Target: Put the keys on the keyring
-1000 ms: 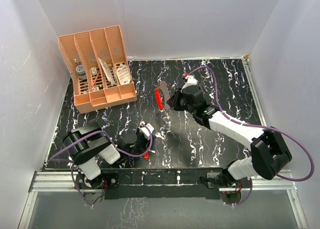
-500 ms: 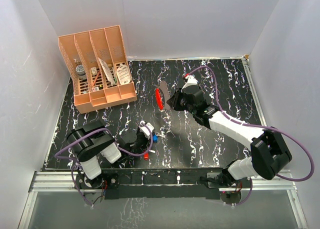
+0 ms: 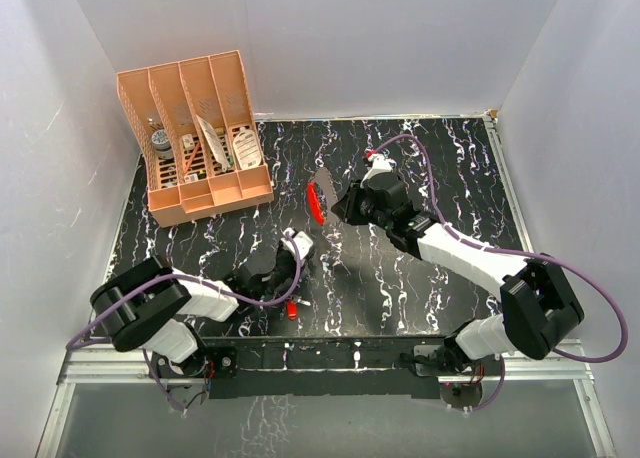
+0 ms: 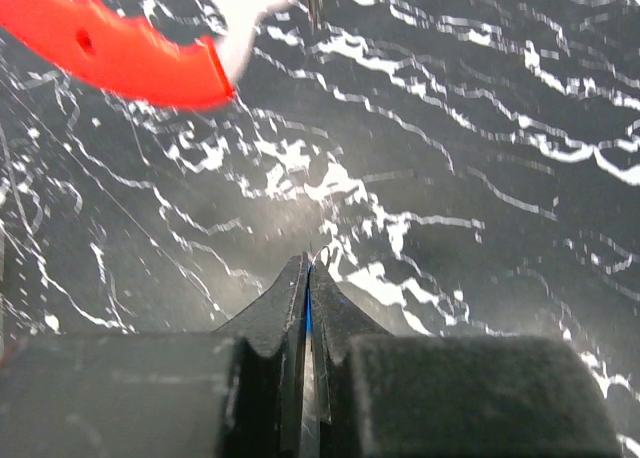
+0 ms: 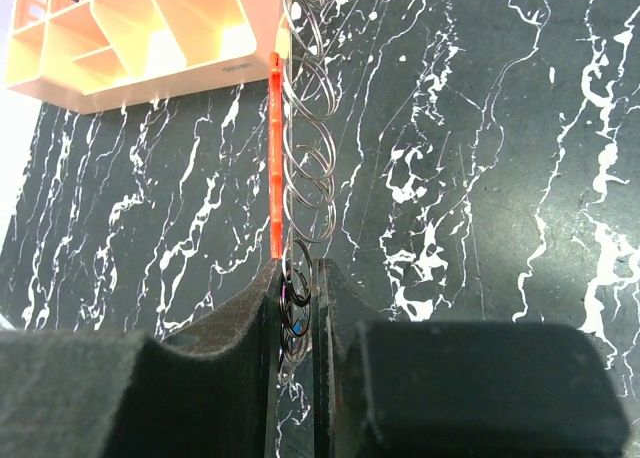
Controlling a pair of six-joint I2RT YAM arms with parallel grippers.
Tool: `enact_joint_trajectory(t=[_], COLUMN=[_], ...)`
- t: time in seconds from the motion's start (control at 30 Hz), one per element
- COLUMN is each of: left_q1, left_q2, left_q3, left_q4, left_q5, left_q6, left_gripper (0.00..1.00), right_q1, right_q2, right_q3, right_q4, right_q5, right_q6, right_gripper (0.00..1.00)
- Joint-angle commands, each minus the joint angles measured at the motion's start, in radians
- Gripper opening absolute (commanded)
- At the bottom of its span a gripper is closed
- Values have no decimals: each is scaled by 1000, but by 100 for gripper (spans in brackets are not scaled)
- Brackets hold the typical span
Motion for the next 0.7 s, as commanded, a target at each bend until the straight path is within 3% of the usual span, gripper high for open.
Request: enact_joint_trajectory(t=[0.0,0.33,0.67], left_q1=[8,10,10], left_q2=[-88,-115,-132], left_q3=[90,165,186], left_q4=[-155,-195,-172], left_q5=[-62,-139,-113], left_q6=[44,82,131], left_gripper=[0,0,0], right_q1=[-5,-5,-3], right_q2=[-35,-42,-20], right_q3=[1,4,0], right_q4=[65,56,66], right_q5=[-44,-61,-87], right_q6=[1,67,82], right_gripper=[0,0,0])
